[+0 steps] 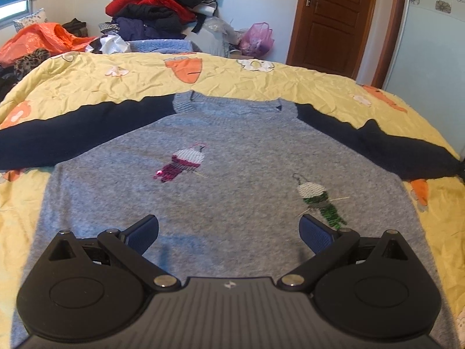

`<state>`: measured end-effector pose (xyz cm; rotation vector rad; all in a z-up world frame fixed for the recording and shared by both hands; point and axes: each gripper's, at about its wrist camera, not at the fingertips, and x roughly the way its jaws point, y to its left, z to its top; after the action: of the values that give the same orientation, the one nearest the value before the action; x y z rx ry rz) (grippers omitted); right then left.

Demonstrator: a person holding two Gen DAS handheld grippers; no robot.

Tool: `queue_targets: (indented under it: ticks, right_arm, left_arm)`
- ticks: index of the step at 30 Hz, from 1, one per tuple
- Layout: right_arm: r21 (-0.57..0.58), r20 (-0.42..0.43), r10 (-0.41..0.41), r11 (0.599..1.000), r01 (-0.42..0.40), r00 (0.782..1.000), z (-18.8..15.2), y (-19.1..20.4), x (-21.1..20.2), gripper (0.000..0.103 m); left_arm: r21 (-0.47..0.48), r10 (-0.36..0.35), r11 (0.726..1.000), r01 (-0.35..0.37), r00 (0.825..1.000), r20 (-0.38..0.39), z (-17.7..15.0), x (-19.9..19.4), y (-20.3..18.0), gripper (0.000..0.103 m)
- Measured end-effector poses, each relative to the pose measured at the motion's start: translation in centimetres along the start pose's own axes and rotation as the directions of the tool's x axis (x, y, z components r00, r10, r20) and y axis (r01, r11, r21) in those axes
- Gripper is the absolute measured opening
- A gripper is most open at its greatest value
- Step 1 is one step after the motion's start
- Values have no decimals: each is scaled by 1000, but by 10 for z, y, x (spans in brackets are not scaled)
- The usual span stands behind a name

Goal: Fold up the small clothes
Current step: 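Grasp the navy sleeve cuff with the right tool and lift it, then grasp the other navy sleeve with the left tool while the right tool carries its sleeve over the body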

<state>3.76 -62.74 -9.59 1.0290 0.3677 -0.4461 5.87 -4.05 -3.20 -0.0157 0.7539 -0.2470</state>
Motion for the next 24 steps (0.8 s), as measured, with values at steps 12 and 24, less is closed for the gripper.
queue_targets:
  ticks: [12, 24]
  right_arm:
    - [-319, 89, 94, 946, -61, 992, -53, 73, -24, 16]
    - [-450, -183, 232, 844, -291, 955, -159, 150, -18, 16]
  left_arm:
    - [-285, -254, 927, 245, 967, 4, 53, 35, 10, 103]
    - [-398, -563, 749, 529, 825, 36, 89, 105, -65, 103]
